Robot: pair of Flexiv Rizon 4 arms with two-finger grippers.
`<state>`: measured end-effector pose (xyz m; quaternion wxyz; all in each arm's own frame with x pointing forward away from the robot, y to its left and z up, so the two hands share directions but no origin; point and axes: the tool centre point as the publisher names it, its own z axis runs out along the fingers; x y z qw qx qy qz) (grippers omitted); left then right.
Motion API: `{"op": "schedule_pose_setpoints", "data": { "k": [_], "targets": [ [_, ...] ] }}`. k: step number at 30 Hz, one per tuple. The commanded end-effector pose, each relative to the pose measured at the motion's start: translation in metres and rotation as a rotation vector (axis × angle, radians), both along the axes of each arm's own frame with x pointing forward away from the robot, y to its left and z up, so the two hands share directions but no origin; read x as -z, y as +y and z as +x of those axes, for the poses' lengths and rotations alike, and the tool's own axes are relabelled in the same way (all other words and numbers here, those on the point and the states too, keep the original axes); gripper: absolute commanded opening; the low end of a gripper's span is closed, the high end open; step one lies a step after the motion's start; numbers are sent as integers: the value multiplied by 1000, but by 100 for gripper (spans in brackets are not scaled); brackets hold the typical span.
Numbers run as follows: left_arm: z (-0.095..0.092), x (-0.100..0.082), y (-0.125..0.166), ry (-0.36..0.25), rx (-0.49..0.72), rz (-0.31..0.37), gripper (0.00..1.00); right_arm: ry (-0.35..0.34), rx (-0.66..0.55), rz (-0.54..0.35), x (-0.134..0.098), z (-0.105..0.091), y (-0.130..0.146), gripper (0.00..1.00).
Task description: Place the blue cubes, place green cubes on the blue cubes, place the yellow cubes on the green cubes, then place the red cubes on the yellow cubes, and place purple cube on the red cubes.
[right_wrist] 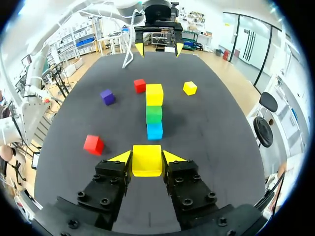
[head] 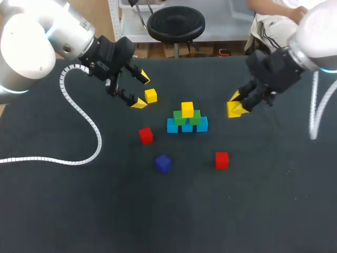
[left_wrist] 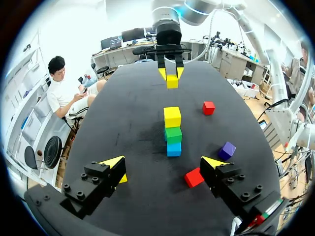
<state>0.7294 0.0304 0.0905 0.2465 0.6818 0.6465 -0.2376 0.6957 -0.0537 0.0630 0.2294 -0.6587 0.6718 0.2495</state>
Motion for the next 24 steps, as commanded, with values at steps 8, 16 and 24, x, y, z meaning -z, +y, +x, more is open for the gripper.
{"op": "schedule_pose_setpoints", "data": {
  "k": [8,16,24],
  "targets": [
    [1,0,0,0,1,0,100,-49,-50,-21,-13,9,47,0],
    [1,0,0,0,1,0,100,-69,-35,-28,-20,1,59,0],
    [1,0,0,0,1,0,100,-55,-42,-11,-8,-1,71,0]
  ]
}}
